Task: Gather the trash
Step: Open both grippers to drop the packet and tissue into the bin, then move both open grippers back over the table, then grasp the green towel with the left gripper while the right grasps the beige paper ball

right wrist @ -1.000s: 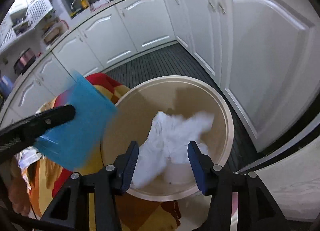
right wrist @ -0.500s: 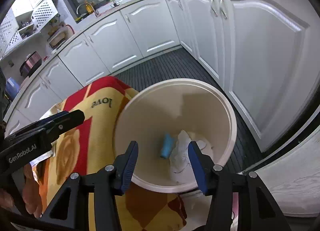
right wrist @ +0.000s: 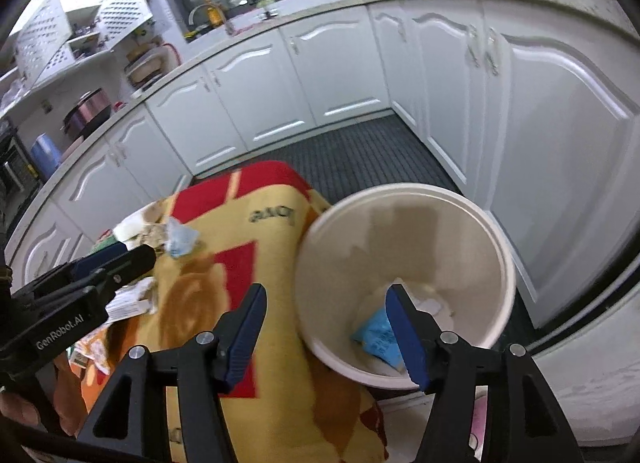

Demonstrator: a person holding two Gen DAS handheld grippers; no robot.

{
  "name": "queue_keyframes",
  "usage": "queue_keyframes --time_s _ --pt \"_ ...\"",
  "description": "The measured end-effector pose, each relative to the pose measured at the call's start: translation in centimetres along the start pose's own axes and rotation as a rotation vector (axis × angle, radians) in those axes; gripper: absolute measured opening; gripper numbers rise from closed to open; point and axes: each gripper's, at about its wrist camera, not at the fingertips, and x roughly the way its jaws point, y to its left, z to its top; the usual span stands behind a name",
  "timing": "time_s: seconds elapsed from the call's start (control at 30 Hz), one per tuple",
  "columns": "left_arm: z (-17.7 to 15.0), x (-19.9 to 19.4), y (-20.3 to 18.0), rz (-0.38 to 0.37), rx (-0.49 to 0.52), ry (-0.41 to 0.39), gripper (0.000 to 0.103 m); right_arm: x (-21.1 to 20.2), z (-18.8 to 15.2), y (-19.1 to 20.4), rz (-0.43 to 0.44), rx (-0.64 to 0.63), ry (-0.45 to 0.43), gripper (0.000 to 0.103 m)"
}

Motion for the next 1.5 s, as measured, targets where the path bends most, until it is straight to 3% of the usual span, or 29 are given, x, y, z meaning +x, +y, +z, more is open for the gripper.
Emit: queue_keyframes --time_s 0.07,0.3,0.47,0.77,1.07,1.13,1.2,1.23,1.33,1.5 --pt "-0.1 -0.6 1.9 0.003 -0.023 0.003 0.05 0.1 0.2 1.4 0.02 -0.019 -0.006 0.071" --pt "0.0 -2.4 9.5 0.046 -0.088 0.025 0.056 2.3 1.0 6.4 0.091 -0.095 0.023 0.071" --pt "0.2 -2.7 16.0 0.132 -0.132 0.045 0.056 4.9 2.0 9.6 0.123 -0.134 0.057 0.072" --pt "-0.1 1.2 25.8 0.1 -0.259 0.149 0.056 10.8 4.0 16.1 0.19 -0.258 0.137 0.076" --pt "0.4 6.0 29.2 0.088 -0.241 0.213 0.056 16.2 5.0 21.8 0.239 -0.356 0.206 0.076" --pt "0.7 6.7 29.2 0.11 -0.209 0.214 0.056 17.0 5.0 22.5 0.23 -0.38 0.211 0.071" --pt "0.7 7.5 29.3 0.115 -0.193 0.228 0.056 18.4 4.8 23.0 0.202 -0.396 0.227 0.059" --pt "0.5 7.9 29.5 0.13 -0.192 0.238 0.056 18.9 4.7 22.9 0.198 -0.394 0.238 0.048" --pt "0.1 8.2 29.6 0.132 -0.192 0.224 0.056 19.8 4.4 22.7 0.189 -0.38 0.236 0.034" --pt "-0.2 7.2 29.8 0.134 -0.196 0.205 0.04 17.7 4.9 22.1 0.23 -0.353 0.189 0.028"
